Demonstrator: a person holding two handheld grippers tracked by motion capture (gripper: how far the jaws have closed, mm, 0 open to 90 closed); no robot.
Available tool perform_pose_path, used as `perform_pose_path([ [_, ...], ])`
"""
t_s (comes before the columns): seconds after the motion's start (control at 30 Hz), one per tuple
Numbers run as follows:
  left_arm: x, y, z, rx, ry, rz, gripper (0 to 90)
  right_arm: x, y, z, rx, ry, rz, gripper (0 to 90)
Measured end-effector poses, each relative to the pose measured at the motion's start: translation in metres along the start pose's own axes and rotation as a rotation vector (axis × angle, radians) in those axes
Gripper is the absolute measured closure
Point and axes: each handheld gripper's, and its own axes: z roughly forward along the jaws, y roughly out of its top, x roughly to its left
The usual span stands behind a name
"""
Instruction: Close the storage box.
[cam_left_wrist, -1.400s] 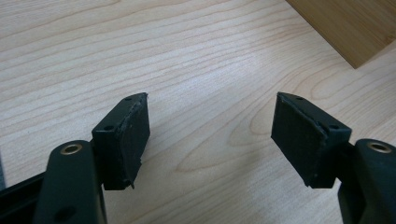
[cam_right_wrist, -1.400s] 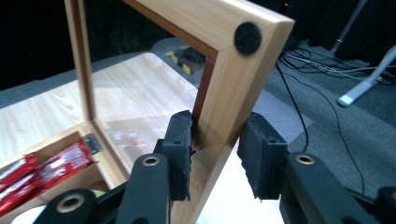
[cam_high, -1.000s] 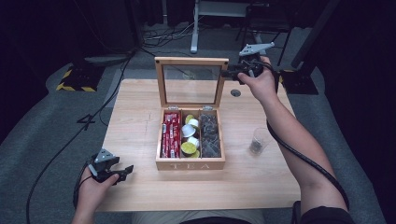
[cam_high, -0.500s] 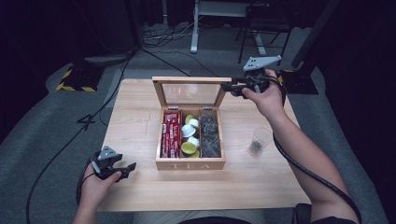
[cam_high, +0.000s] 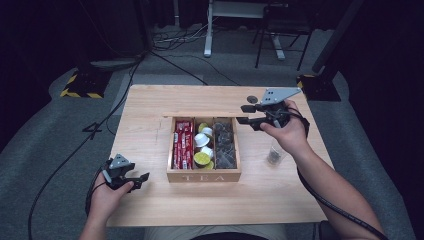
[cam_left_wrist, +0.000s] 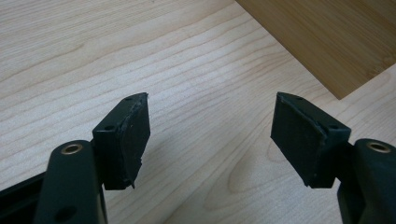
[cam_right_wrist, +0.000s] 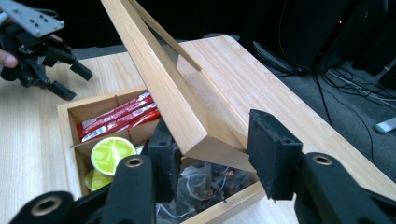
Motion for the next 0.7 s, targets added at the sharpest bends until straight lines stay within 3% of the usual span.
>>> perform_pose_path([
  [0.17, 0.0, 0.001, 0.001, -0.006, 0.002, 0.006, 28.8, 0.014, -0.007, -0.002, 0.0, 0.021, 0.001, 49.8],
  [0.7, -0.006, 0.003, 0.004, 0.0, -0.01, 0.016, 28.8, 0.046, -0.035, 0.0, 0.018, 0.012, -0.065, 42.8],
])
